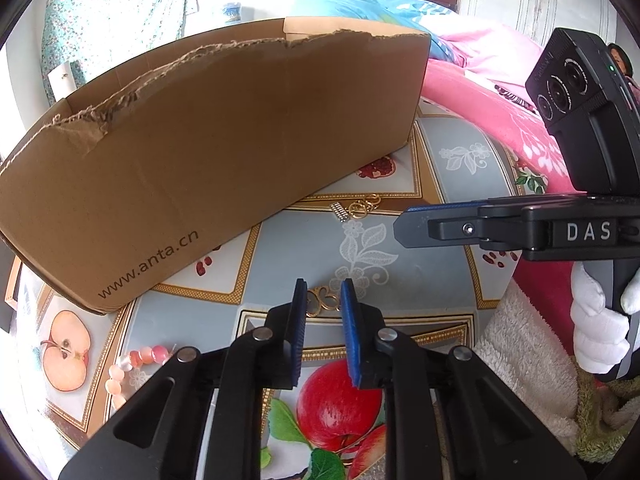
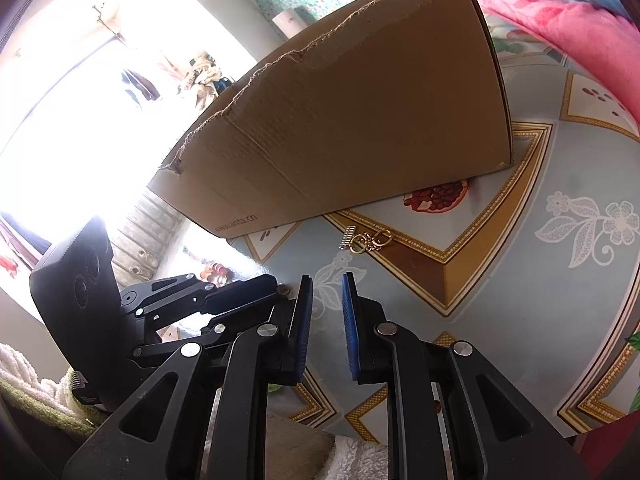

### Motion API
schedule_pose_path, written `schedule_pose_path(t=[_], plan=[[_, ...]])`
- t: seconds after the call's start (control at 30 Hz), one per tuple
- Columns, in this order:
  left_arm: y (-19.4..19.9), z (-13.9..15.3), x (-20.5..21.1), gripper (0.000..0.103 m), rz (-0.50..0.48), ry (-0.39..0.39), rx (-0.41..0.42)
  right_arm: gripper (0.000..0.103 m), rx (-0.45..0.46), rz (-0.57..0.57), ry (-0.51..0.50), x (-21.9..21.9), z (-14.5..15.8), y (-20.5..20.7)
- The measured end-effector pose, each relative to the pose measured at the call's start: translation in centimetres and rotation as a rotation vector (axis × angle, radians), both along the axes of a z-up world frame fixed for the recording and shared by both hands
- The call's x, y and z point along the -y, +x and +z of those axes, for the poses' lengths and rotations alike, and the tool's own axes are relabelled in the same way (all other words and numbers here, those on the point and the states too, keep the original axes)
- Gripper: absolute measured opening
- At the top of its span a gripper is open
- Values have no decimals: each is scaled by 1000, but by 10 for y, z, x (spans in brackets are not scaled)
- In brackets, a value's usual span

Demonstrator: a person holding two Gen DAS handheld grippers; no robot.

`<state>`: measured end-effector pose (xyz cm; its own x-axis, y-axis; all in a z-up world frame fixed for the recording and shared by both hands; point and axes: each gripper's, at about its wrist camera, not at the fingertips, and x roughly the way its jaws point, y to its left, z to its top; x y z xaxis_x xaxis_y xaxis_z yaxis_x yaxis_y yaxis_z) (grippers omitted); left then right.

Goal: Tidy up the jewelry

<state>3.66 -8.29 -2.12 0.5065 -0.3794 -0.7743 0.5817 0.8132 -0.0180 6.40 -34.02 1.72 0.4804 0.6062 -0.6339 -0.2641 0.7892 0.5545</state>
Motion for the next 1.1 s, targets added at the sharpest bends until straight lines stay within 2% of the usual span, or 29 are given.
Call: schedule_pose_path(t=[0.37, 0.57, 0.77, 1.0, 1.1], plan=[[-1, 3, -1, 16, 7, -6, 4, 16, 16, 1, -17, 1, 5, 0], [0, 13, -5, 16, 24, -18, 27, 16, 47, -3, -63, -3, 10, -3], [3, 21, -10, 16, 42, -41, 47, 16, 84, -11, -154, -10, 12, -1], [6, 21, -14, 16, 47, -64, 42, 16, 139, -38, -370, -19, 12, 12], [7, 20, -15, 16, 47, -71, 40, 16, 146, -27, -401, -21, 11, 20]])
